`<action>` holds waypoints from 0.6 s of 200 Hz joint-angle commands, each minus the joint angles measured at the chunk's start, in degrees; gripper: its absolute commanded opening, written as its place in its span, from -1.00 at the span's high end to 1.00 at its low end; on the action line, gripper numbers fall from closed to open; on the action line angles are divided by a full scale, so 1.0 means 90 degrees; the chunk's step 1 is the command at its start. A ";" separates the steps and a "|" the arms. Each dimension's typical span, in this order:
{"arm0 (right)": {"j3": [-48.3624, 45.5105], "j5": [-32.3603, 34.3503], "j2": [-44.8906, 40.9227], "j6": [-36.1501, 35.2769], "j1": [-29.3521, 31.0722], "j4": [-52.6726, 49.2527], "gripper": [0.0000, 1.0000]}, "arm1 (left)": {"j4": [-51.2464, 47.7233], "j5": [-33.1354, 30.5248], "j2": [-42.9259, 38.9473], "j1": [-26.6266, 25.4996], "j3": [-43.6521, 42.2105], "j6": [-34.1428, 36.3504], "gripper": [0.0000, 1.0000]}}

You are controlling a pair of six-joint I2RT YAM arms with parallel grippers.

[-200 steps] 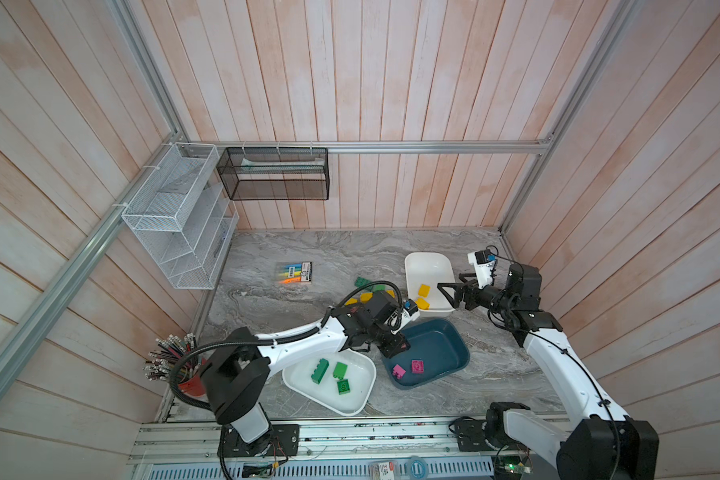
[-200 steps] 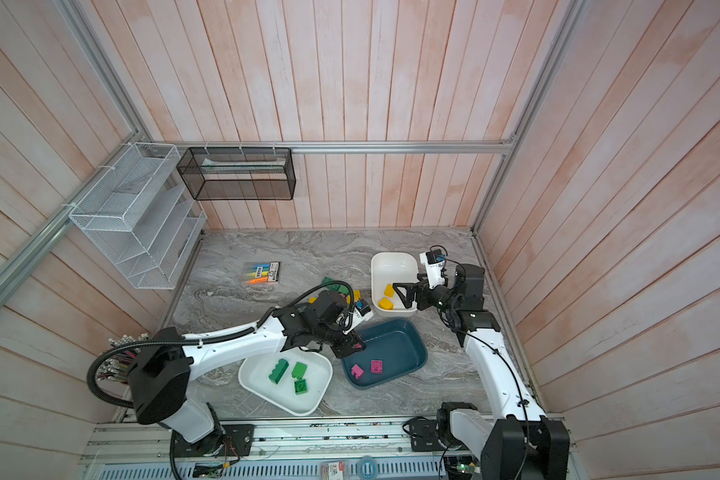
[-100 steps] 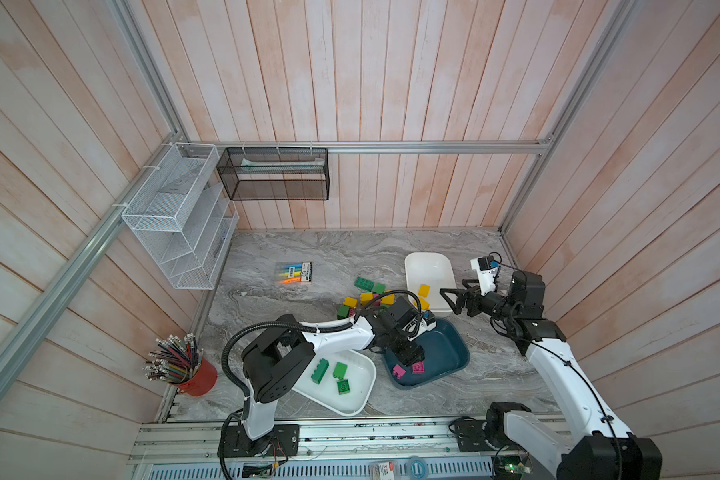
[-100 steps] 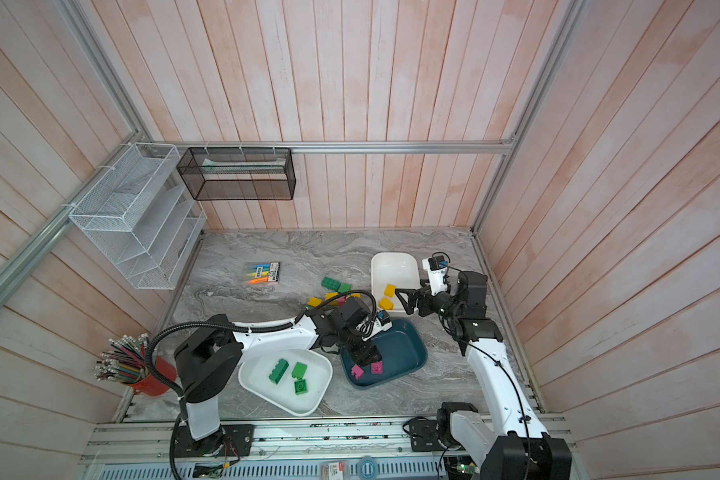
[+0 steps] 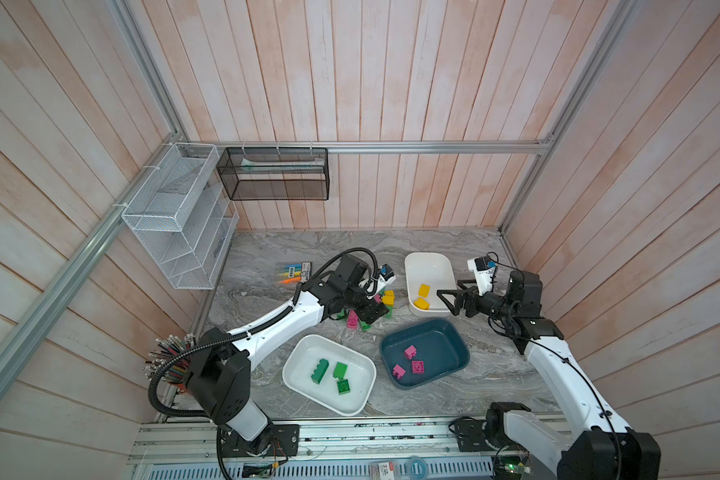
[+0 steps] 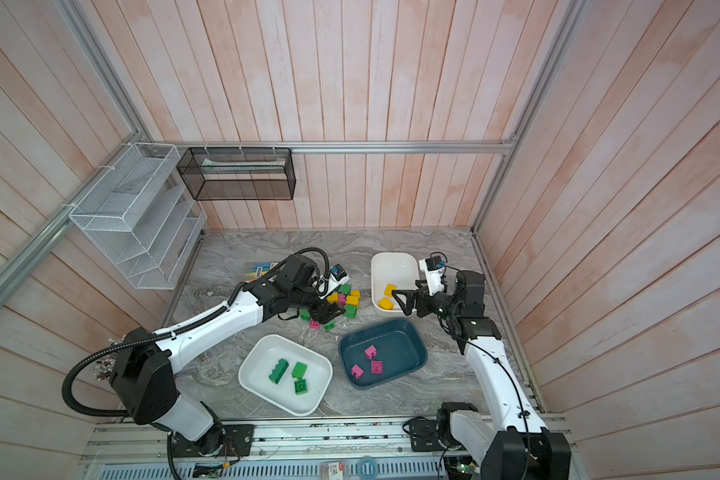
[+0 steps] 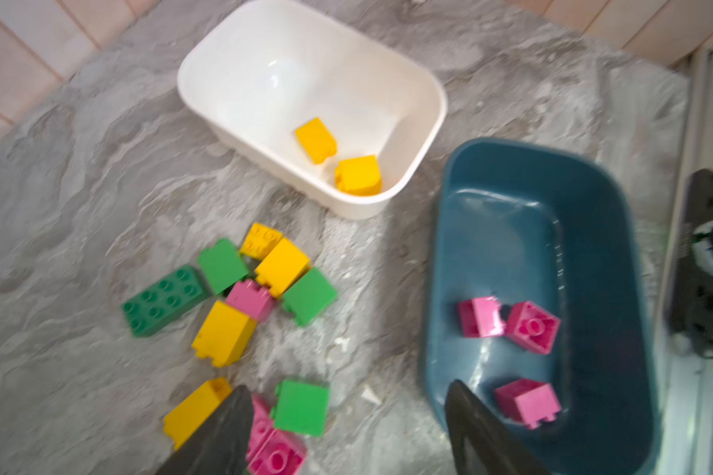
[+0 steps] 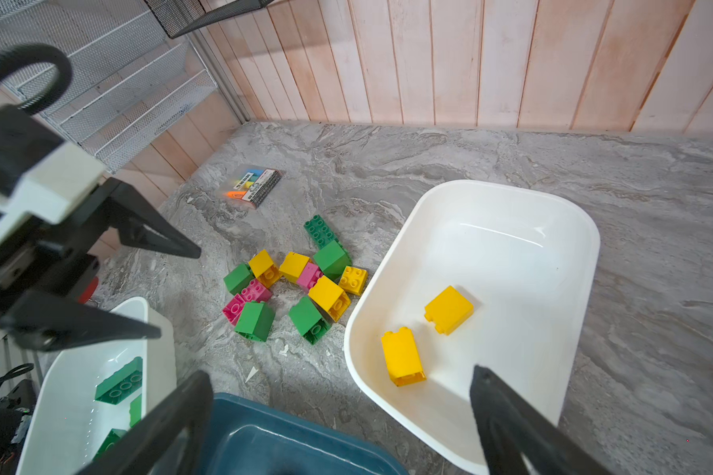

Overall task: Sort the legos into containers by color
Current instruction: 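Return the left gripper to the pile and grasp a yellow brick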

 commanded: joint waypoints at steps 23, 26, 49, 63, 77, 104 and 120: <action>0.0050 -0.0087 0.0085 -0.0056 0.0036 0.0021 -0.96 | -0.0793 -0.0367 0.0992 0.0623 0.0869 0.1414 -0.48; 0.0059 -0.0081 0.0081 -0.0062 0.0040 0.0024 -0.96 | -0.0821 -0.0390 0.1052 0.0641 0.0916 0.1475 -0.48; 0.0049 -0.0060 0.0114 -0.0086 0.0036 0.0015 -0.96 | -0.0730 -0.0539 0.1425 0.0832 0.1051 0.1880 -0.48; 0.0046 -0.0039 0.0146 -0.0111 0.0042 -0.0003 -0.96 | -0.0953 -0.0602 0.1624 0.0907 0.1219 0.1982 -0.46; 0.0031 -0.0003 0.0148 -0.0116 0.0036 -0.0001 -0.96 | -0.0907 -0.0814 0.1732 0.0974 0.1196 0.2119 -0.46; 0.0050 -0.0005 0.0233 -0.0135 0.0036 0.0017 -0.96 | -0.0904 -0.0891 0.1939 0.1104 0.1152 0.2344 -0.44; 0.0069 -0.0021 0.0299 -0.0125 0.0037 0.0021 -0.96 | -0.0841 -0.0838 0.2003 0.1127 0.1074 0.2432 -0.42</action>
